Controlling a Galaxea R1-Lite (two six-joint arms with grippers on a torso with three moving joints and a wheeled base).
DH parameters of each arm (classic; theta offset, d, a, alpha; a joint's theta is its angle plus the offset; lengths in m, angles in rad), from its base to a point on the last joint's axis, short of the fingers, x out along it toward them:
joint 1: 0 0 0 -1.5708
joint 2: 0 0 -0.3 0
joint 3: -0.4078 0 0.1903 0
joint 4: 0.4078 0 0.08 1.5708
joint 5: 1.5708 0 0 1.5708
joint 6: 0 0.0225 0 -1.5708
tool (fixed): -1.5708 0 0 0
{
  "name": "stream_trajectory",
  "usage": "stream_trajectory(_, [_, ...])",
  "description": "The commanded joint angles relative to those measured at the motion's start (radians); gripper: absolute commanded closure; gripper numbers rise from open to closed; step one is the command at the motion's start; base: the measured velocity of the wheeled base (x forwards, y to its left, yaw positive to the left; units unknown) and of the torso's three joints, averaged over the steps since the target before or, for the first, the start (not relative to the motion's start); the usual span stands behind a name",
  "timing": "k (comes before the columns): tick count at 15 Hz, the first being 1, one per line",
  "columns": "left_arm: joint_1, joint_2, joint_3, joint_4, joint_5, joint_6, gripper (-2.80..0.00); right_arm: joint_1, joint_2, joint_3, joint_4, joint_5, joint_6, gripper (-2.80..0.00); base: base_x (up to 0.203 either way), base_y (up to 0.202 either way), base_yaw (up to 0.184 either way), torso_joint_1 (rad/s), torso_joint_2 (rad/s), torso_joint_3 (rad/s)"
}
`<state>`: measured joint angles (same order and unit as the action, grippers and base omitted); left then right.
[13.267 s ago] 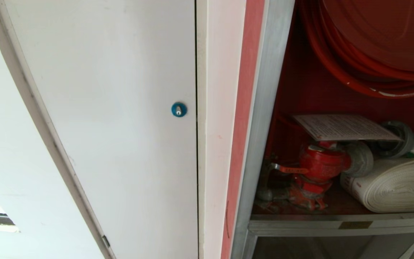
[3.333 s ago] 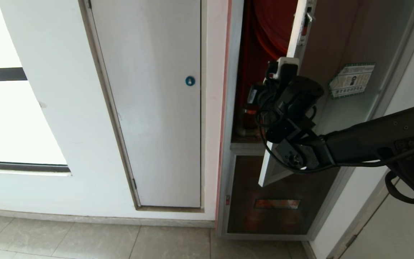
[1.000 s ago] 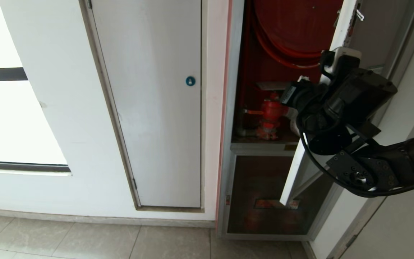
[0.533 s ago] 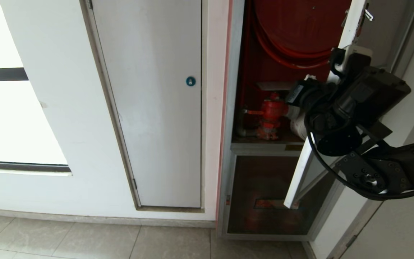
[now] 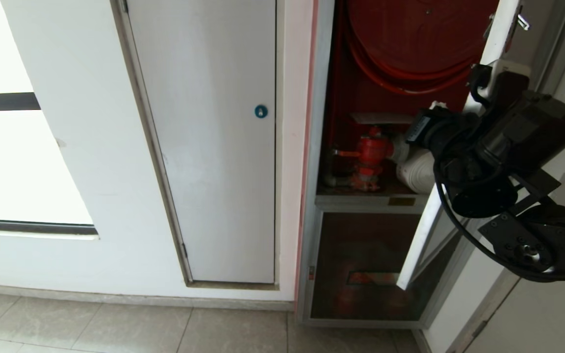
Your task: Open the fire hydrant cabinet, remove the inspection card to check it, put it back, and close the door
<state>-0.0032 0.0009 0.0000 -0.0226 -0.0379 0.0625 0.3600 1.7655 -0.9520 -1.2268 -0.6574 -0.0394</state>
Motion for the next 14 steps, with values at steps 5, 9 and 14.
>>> stream_trajectory(5, [0.000,0.001,0.012,0.000,0.000,0.000,0.00,-0.004,-0.091,0.096,-0.007,-0.005,0.007,0.00,0.000,0.000,0.000,0.000,0.00,0.000])
stream_trajectory(9, [0.000,0.001,0.012,0.000,0.000,0.000,0.00,-0.013,-0.163,0.162,-0.006,-0.005,0.007,0.00,0.000,0.000,0.000,0.000,0.00,0.000])
stream_trajectory(14, [0.000,0.001,0.012,0.000,0.000,0.000,0.00,-0.073,-0.244,0.277,-0.001,-0.004,0.064,0.00,0.000,0.000,0.000,0.000,0.00,0.000])
